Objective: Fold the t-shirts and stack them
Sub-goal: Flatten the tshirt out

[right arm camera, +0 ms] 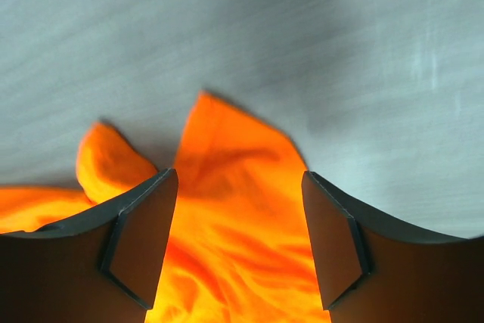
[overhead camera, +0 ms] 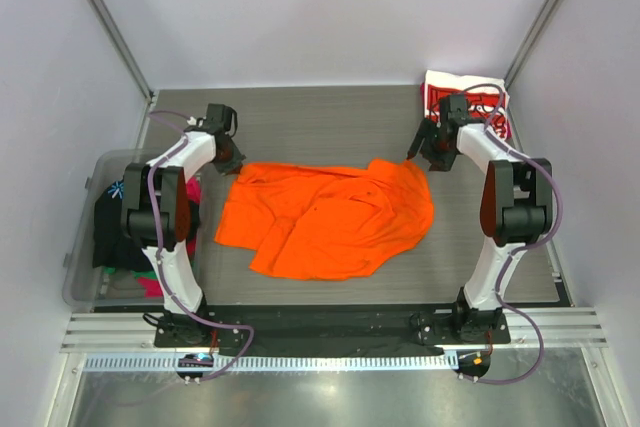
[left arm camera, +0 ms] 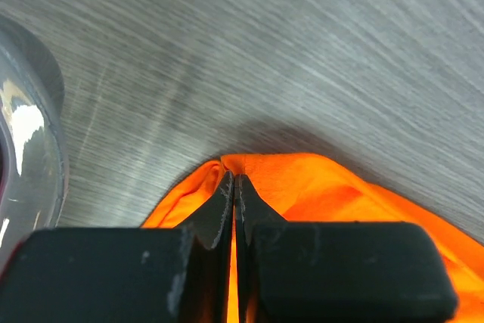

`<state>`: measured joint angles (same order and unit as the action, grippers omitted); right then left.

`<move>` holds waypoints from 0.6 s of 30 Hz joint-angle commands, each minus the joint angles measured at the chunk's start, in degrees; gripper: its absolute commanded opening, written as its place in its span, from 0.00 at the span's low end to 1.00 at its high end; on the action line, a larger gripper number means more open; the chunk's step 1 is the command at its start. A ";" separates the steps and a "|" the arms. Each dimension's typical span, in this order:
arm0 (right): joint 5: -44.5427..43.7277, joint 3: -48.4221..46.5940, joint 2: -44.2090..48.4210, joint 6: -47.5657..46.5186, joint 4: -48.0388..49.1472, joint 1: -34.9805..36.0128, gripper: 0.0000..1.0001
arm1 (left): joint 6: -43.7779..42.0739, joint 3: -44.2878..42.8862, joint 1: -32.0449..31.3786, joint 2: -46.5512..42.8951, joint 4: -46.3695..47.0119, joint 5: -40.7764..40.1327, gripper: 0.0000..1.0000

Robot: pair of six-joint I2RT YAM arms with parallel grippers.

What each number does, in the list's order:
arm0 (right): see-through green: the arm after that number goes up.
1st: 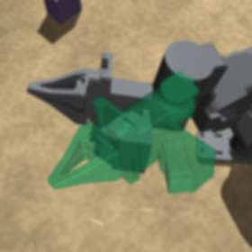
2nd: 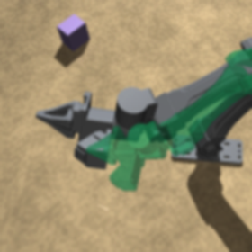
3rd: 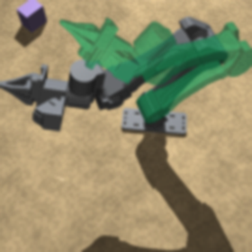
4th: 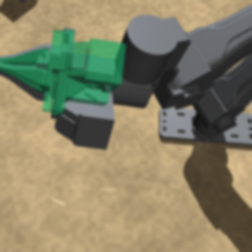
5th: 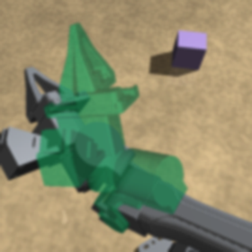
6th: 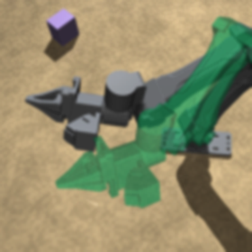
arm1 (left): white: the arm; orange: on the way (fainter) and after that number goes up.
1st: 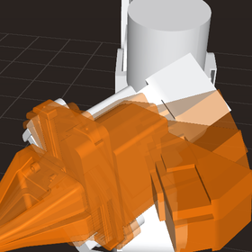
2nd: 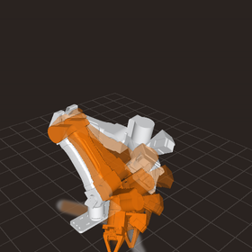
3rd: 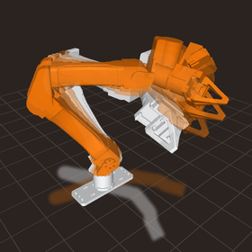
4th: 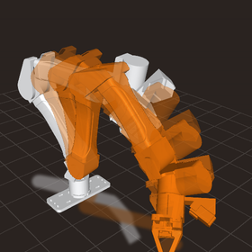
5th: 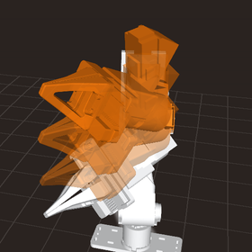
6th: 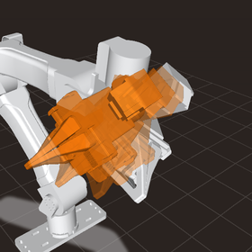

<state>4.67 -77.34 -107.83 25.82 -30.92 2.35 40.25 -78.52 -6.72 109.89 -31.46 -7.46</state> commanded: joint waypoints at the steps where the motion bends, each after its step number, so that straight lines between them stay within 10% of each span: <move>1: -2.03 -4.74 -3.25 0.28 1.65 -0.15 0.72 | 0.27 1.35 0.04 -3.54 -0.70 0.52 0.00; 12: -2.64 -5.01 -8.36 -0.07 1.38 3.36 0.59 | 0.62 2.85 -0.05 -3.89 -0.62 1.22 0.00; 18: -4.40 -4.66 -10.03 -0.86 0.68 6.79 0.30 | 0.62 2.85 -0.05 -4.33 -0.88 1.14 0.00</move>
<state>1.56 -82.13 -116.16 25.23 -29.12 7.31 40.32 -75.92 -6.72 109.23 -31.83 -6.83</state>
